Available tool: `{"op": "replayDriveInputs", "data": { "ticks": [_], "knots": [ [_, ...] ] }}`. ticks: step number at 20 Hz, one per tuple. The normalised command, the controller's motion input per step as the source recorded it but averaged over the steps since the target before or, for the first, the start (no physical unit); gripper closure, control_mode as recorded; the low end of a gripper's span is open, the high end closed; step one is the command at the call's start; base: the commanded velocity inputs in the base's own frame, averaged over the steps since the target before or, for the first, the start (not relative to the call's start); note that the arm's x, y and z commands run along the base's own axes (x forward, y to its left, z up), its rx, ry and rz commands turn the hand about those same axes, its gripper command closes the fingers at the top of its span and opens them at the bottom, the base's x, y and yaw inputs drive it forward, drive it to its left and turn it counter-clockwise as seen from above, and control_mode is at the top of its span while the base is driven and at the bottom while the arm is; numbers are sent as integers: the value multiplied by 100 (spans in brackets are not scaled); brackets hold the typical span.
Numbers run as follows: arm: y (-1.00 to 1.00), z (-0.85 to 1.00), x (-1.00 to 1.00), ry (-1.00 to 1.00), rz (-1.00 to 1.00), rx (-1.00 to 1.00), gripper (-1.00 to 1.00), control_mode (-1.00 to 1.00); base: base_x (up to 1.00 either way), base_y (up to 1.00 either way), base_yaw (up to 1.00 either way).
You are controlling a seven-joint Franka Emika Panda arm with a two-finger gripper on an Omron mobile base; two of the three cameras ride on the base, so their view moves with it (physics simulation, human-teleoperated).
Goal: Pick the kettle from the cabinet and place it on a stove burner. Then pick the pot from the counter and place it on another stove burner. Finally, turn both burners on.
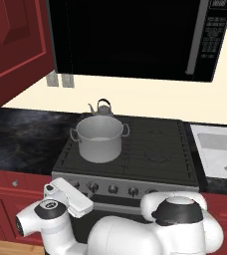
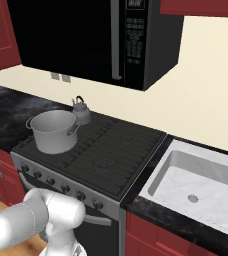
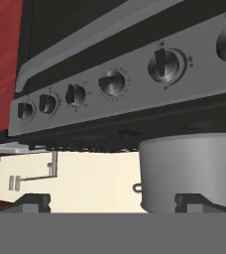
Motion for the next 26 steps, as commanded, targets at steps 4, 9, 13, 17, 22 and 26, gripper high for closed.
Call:
{"op": "replayDriveInputs", "data": {
  "ticks": [4,9,13,17,22,26],
  "knots": [
    [20,-14,21,7,0,-9,-100,-100,0,0,0],
    [7,-19,13,4,0,-7,-100,-100,0,0,0],
    [0,-24,7,0,0,-4,-100,-100,0,0,0],
    [0,-23,0,0,0,0,-100,-100,0,0,0],
    [-1,-19,1,0,1,0,-100,-100,0,0,0],
    [0,-18,12,0,4,0,-100,-100,0,0,0]
  ]
}}
